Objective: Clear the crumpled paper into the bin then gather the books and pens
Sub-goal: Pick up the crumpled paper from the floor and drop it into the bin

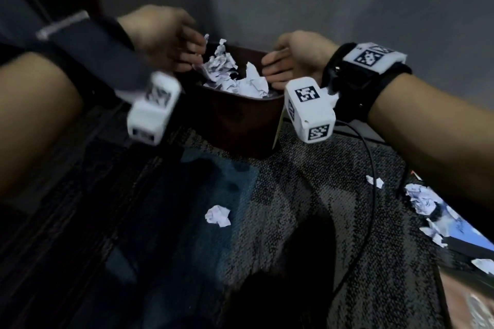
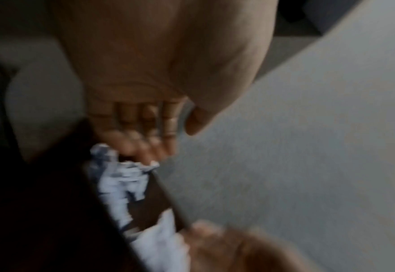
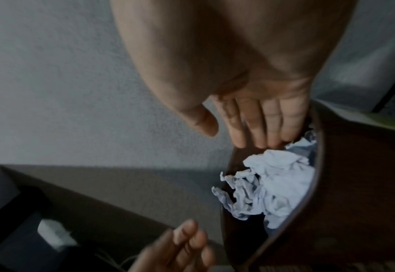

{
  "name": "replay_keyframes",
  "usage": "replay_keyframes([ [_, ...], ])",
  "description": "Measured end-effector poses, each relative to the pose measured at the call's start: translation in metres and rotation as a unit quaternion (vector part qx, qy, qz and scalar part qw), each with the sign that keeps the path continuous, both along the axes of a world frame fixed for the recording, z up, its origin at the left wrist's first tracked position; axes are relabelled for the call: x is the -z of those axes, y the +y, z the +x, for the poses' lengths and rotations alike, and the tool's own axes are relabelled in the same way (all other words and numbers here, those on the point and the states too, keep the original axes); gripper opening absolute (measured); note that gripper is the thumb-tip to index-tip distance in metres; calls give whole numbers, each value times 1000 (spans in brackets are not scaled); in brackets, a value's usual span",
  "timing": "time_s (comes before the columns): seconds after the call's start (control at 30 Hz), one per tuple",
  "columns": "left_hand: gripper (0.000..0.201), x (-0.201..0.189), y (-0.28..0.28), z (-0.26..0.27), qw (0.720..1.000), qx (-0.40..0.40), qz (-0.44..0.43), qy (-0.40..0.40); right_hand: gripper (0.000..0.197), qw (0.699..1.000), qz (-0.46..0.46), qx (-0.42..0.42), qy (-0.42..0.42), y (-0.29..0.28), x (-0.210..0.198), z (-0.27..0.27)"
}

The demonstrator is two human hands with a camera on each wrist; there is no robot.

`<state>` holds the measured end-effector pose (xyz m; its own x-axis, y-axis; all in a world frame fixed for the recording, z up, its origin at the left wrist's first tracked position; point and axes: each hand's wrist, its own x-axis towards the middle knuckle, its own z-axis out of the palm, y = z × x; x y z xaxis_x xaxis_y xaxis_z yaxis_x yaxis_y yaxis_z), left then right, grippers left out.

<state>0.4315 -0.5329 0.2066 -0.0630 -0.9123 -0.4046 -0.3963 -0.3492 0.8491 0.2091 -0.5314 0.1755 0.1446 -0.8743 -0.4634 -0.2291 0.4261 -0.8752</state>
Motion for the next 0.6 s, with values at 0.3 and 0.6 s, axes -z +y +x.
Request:
replay_keyframes([
  [0.3, 51, 255, 140, 15, 808, 460, -38, -367, 23, 960, -228, -86, 139, 29, 33, -3],
  [0.6, 6, 154, 107, -16, 874, 143, -433, -169, 19, 955, -242, -59, 163, 29, 35, 0],
])
